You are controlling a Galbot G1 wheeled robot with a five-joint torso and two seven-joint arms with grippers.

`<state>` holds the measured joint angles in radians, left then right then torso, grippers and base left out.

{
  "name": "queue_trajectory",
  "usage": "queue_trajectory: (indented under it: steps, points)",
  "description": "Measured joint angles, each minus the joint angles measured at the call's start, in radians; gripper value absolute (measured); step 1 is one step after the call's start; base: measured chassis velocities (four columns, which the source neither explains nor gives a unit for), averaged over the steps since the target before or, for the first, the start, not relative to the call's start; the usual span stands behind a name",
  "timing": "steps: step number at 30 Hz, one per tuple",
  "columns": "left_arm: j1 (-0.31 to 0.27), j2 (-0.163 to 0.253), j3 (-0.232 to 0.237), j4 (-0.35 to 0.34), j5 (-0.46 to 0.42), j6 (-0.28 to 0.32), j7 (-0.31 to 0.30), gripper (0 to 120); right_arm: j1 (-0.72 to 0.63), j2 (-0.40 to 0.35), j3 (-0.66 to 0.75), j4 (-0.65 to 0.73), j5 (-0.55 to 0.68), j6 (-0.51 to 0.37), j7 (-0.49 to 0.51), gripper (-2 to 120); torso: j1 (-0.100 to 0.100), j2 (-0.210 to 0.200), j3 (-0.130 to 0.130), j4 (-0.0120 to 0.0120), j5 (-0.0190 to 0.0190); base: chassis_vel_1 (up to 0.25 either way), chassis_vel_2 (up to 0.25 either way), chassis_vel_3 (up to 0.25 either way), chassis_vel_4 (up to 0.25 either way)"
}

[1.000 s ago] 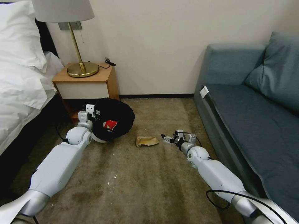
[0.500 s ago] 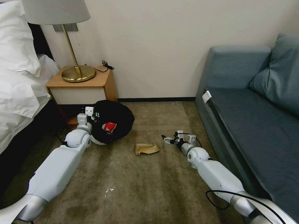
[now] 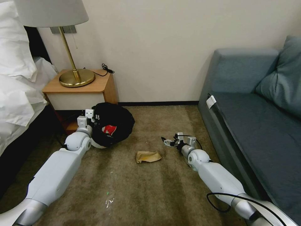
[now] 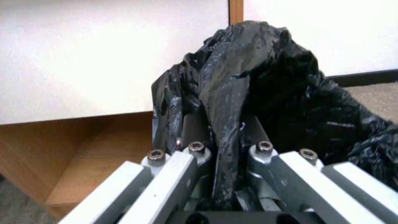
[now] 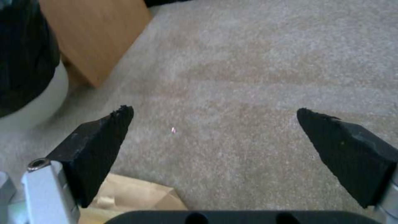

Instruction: Pick up the trash bin, then pick up the garbage on the floor and place it into the trash bin.

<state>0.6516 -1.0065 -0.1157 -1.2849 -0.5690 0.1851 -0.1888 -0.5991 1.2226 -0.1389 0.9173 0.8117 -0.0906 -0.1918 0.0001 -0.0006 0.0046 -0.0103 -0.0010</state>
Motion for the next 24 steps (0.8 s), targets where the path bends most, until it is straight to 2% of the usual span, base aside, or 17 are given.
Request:
queue_trajectory:
  steps: [6, 10, 11, 12, 14, 24]
  points:
    - [0.008, 0.001, -0.007, -0.006, 0.002, 0.0, 0.001, 5, -0.012, -0.004, -0.014, -0.003, -0.06, 0.001, -0.067, 100, 0.0, 0.0, 0.0, -0.0002, -0.0001, 0.0, 0.0, 0.0, 0.0]
    - [0.017, 0.014, -0.013, -0.019, 0.0, 0.0, 0.001, 5, -0.011, 0.012, -0.036, -0.03, -0.098, 0.019, -0.145, 100, 0.0, 0.0, 0.0, -0.0002, -0.0001, 0.0, 0.0, 0.0, 0.0]
    - [0.024, 0.023, -0.015, -0.033, -0.004, 0.0, -0.002, 5, -0.003, 0.024, -0.043, -0.053, -0.117, 0.035, -0.191, 100, 0.0, 0.0, 0.0, -0.0001, -0.0002, 0.0, 0.0, 0.0, 0.0]
    - [0.024, 0.023, -0.015, -0.033, -0.004, 0.0, -0.002, 5, -0.003, 0.024, -0.043, -0.053, -0.117, 0.035, -0.191, 100, 0.0, 0.0, 0.0, -0.0001, -0.0002, 0.0, 0.0, 0.0, 0.0]
    - [0.043, 0.04, -0.021, -0.062, -0.014, 0.002, -0.01, 5, 0.006, 0.047, -0.054, -0.089, -0.15, 0.052, -0.247, 100, 0.0, 0.0, 0.0, 0.0, -0.0001, 0.0, 0.0, 0.0, 0.0]
    - [0.078, 0.074, -0.035, -0.119, -0.035, 0.007, -0.019, 5, 0.026, 0.102, -0.066, -0.185, -0.222, 0.077, -0.34, 100, 0.0, 0.0, 0.0, 0.0, -0.0002, 0.0, 0.0, 0.0, 0.0]
